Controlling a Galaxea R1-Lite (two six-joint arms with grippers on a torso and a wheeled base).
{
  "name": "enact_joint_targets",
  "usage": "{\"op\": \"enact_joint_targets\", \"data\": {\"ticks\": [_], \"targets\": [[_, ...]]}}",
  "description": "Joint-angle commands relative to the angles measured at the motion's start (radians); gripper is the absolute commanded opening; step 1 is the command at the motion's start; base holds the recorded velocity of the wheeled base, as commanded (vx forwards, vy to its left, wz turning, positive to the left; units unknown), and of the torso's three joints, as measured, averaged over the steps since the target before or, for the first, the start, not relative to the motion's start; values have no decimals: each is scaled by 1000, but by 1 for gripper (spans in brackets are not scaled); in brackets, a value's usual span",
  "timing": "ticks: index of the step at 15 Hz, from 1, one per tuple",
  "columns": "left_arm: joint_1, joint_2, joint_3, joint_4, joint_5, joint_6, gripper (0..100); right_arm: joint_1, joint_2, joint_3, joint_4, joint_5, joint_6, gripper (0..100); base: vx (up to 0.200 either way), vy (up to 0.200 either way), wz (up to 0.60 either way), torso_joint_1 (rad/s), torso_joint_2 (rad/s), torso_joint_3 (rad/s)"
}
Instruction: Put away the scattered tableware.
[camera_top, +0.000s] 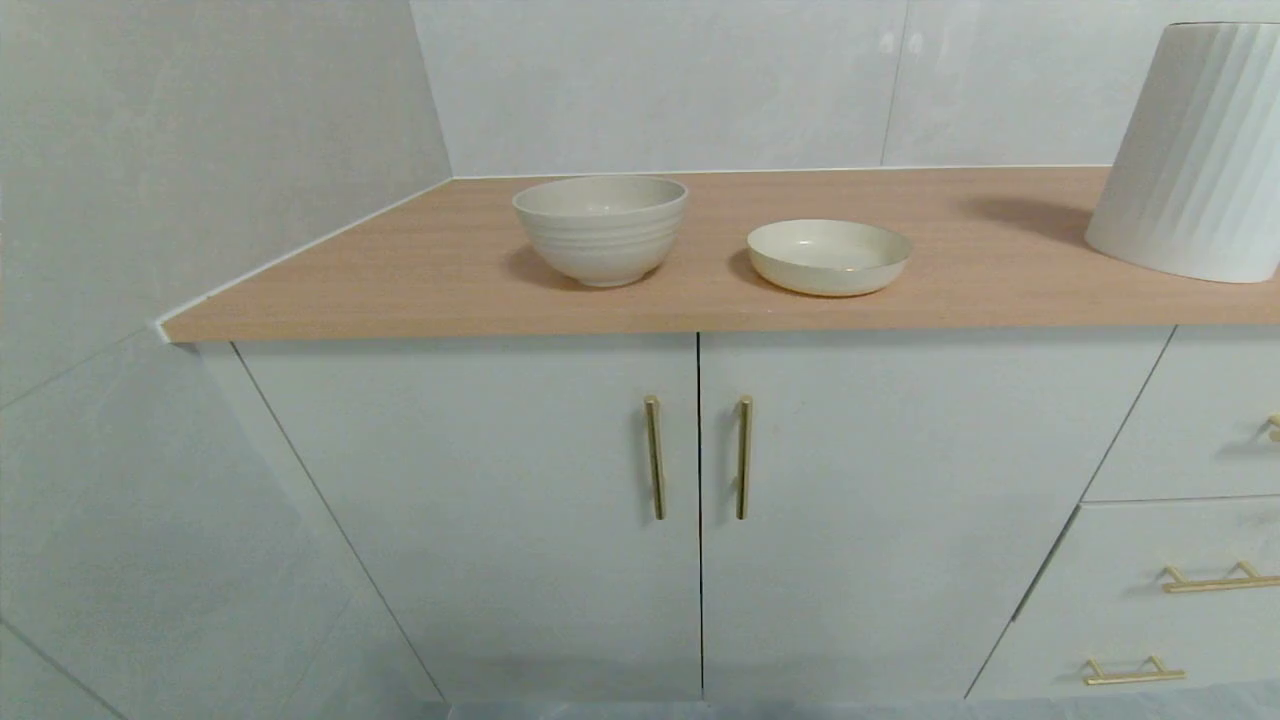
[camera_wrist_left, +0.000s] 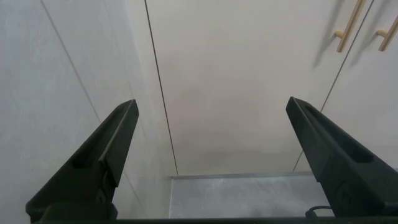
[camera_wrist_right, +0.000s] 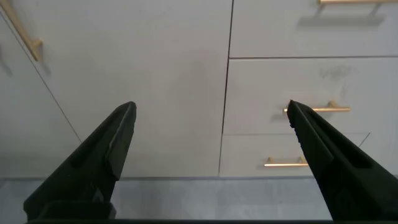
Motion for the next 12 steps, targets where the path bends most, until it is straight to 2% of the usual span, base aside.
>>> {"op": "enact_joint_targets", "data": {"ticks": [1, 2, 3, 4, 5, 6, 7, 10, 12], "targets": [[0, 0, 0, -1, 0, 0, 100, 12, 44, -126, -3, 15, 16, 100, 0, 0, 0, 0, 0, 0], [0, 0, 0, -1, 0, 0, 100, 46, 153, -330, 12, 58, 98, 100, 0, 0, 0, 0, 0, 0], [0, 0, 0, -1, 0, 0, 100, 64, 245, -399, 34, 107, 93, 100, 0, 0, 0, 0, 0, 0], [0, 0, 0, -1, 0, 0, 100, 71, 411, -439, 46, 186, 70, 100, 0, 0, 0, 0, 0, 0], [0, 0, 0, -1, -1, 0, 100, 71, 462, -444, 46, 205, 67, 100, 0, 0, 0, 0, 0, 0], [0, 0, 0, -1, 0, 0, 100, 75, 657, -470, 46, 222, 65, 100, 0, 0, 0, 0, 0, 0], [0, 0, 0, -1, 0, 0, 100, 129, 868, -511, 37, 222, 65, 100, 0, 0, 0, 0, 0, 0], [0, 0, 0, -1, 0, 0, 100, 299, 1155, -562, -49, 219, 71, 100, 0, 0, 0, 0, 0, 0], [0, 0, 0, -1, 0, 0, 100, 403, 1384, -584, -249, 219, 116, 100, 0, 0, 0, 0, 0, 0]]}}
